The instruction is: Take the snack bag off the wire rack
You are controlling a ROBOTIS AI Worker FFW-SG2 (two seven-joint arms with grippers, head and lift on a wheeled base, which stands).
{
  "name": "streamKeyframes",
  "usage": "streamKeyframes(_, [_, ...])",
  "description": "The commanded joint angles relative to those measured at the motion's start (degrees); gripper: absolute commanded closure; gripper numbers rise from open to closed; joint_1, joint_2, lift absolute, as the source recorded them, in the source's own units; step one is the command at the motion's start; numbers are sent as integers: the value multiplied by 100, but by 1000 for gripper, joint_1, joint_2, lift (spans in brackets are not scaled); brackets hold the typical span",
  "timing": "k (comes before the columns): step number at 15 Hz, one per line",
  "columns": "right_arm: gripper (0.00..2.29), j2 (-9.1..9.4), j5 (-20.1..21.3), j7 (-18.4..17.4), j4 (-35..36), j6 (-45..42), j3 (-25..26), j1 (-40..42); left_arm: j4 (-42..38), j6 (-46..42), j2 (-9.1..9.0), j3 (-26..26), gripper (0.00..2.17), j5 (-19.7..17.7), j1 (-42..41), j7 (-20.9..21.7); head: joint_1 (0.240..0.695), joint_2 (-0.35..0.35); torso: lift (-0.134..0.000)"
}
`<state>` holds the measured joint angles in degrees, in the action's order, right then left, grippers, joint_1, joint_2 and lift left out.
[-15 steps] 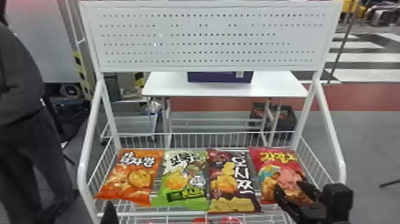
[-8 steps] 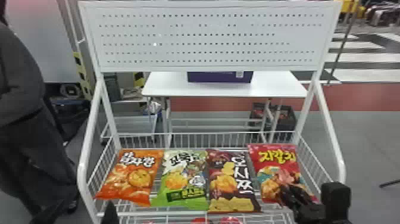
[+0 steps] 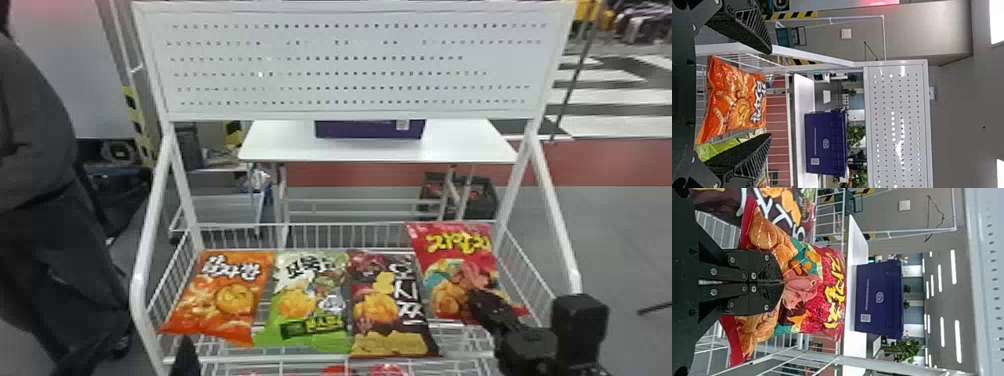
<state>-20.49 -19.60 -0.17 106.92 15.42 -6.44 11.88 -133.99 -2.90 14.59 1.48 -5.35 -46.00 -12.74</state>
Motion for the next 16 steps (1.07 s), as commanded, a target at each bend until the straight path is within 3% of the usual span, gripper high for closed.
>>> streamKeyframes(1, [1946, -43, 0, -18, 567, 1, 81, 236, 13, 23, 0, 10, 144, -1, 21, 0, 499, 0, 0])
streamKeyframes(8, [1946, -404, -123, -79, 2342, 54, 635, 1589, 22, 5, 26, -16, 144, -89, 82, -9, 499, 0, 0])
streamKeyframes(12, [1946, -509, -237, -97, 2422, -1018, 969, 2512, 13, -13, 88, -43, 144, -185, 108, -27, 499, 0, 0])
streamKeyframes(16, [1946, -509, -519, -97, 2422, -1423, 1549, 3074, 22, -48, 158, -104, 144, -317, 117, -27, 499, 0, 0])
